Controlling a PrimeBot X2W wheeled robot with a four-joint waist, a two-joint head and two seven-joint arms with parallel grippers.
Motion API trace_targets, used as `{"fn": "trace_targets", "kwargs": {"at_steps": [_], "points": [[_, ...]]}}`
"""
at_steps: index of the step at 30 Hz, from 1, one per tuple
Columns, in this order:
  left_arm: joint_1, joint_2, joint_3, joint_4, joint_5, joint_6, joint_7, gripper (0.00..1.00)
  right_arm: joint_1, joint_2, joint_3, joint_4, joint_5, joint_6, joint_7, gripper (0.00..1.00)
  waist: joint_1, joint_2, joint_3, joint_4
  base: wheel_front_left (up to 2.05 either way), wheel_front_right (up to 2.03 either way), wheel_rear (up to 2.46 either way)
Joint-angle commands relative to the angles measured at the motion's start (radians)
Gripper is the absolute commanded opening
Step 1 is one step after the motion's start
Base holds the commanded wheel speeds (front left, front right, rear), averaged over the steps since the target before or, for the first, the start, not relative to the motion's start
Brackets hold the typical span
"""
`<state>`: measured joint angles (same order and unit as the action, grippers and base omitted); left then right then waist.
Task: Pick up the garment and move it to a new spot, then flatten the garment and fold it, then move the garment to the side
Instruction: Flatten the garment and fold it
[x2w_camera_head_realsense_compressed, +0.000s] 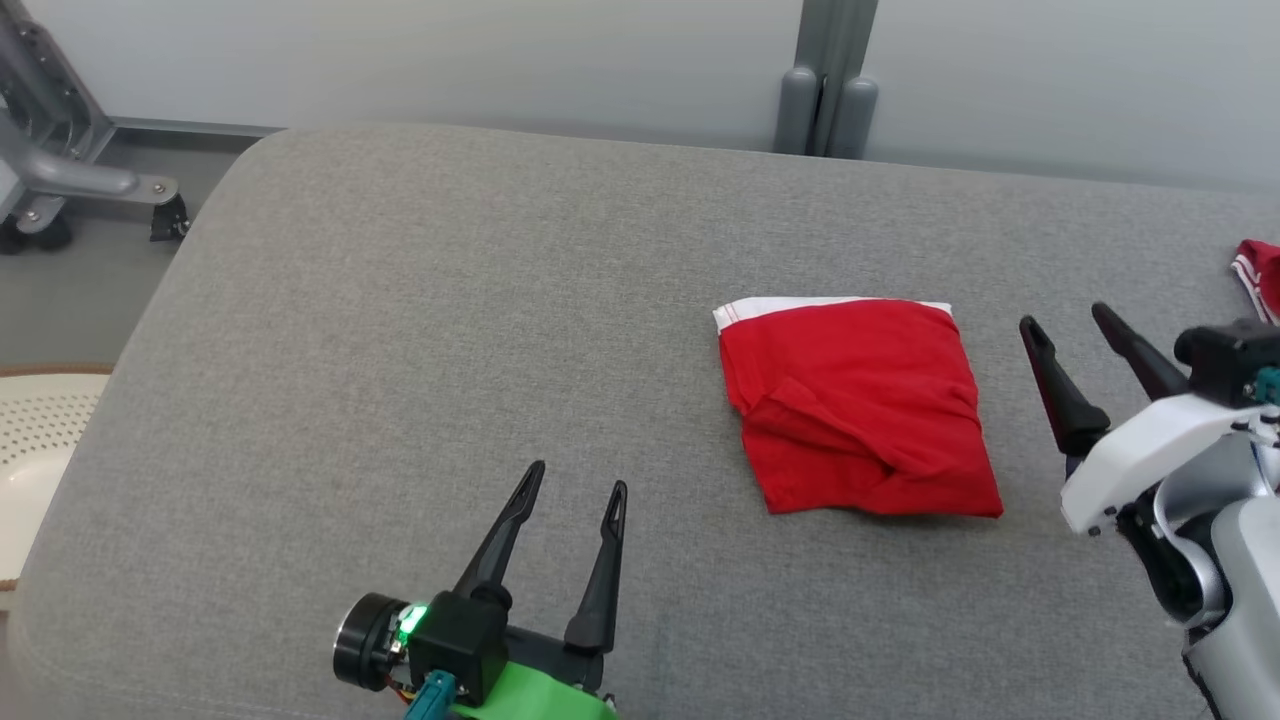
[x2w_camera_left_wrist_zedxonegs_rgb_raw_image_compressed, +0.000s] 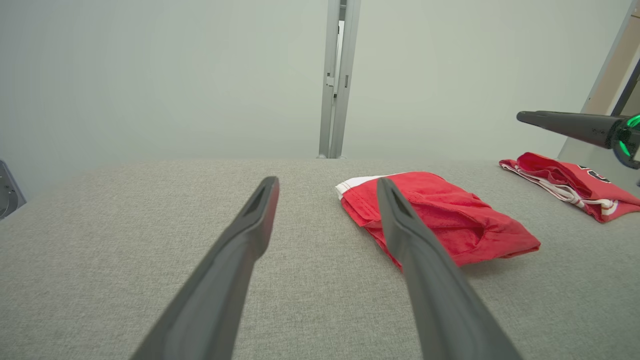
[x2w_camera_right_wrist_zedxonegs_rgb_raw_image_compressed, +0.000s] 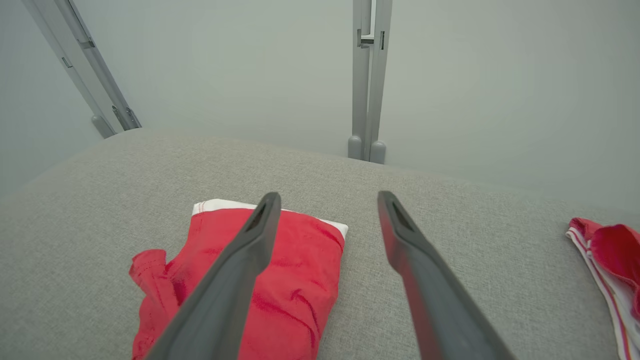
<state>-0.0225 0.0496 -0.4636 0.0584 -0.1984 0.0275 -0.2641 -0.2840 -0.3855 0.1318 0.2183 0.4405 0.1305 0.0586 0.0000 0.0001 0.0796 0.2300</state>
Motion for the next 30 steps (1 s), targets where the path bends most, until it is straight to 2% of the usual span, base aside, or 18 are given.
{"fn": "trace_targets", "kwargs": {"at_steps": [1,2,3,7,11,16,22,27,30], "points": [[0.024,0.002,0.008,-0.003,0.006,0.001,0.000,1.00,0.030,0.010,-0.004,0.011,0.019,0.000,-0.015,0.84,0.0000,-0.0001,-0.018,-0.034,0.00,0.00,0.00],[0.027,0.002,0.013,-0.002,0.007,-0.002,0.000,1.00,0.045,0.009,0.002,0.017,0.029,0.000,-0.022,0.29,0.0000,-0.0001,-0.021,-0.037,0.00,0.00,0.00],[0.029,0.002,0.016,-0.002,0.007,-0.003,0.000,1.00,0.054,0.011,0.007,0.021,0.042,0.000,-0.026,0.00,0.0000,-0.0001,-0.023,-0.039,0.00,0.00,0.00],[0.040,0.002,0.031,-0.003,0.014,-0.008,0.000,1.00,0.074,0.019,0.088,0.016,0.157,0.000,0.001,0.00,0.0000,-0.0001,-0.028,-0.047,0.00,0.00,0.00],[0.040,0.002,0.033,-0.001,0.017,-0.013,0.000,1.00,0.023,0.025,0.173,0.037,0.269,0.000,0.038,0.00,0.0000,-0.0001,-0.028,-0.038,0.00,0.00,0.00],[0.006,0.002,0.007,0.004,0.010,-0.025,0.000,1.00,-0.089,0.035,0.281,0.161,0.403,0.000,0.133,0.00,0.0000,-0.0001,-0.006,0.016,0.00,0.00,0.00],[-0.007,0.002,-0.001,0.011,-0.008,-0.015,0.000,1.00,-0.165,0.004,0.413,0.274,0.471,0.000,0.211,0.00,0.0000,-0.0001,0.015,0.065,0.00,0.00,0.00],[-0.001,0.002,0.008,0.013,-0.016,-0.003,0.000,1.00,-0.135,-0.013,0.528,0.226,0.548,0.000,0.234,0.00,0.0000,-0.0001,0.010,0.061,0.00,0.00,0.00],[0.012,0.002,0.018,0.014,-0.008,0.001,0.000,1.00,-0.111,-0.036,0.584,0.176,0.552,0.000,0.186,0.00,0.0000,-0.0001,-0.006,0.040,0.00,0.00,0.00]]}}
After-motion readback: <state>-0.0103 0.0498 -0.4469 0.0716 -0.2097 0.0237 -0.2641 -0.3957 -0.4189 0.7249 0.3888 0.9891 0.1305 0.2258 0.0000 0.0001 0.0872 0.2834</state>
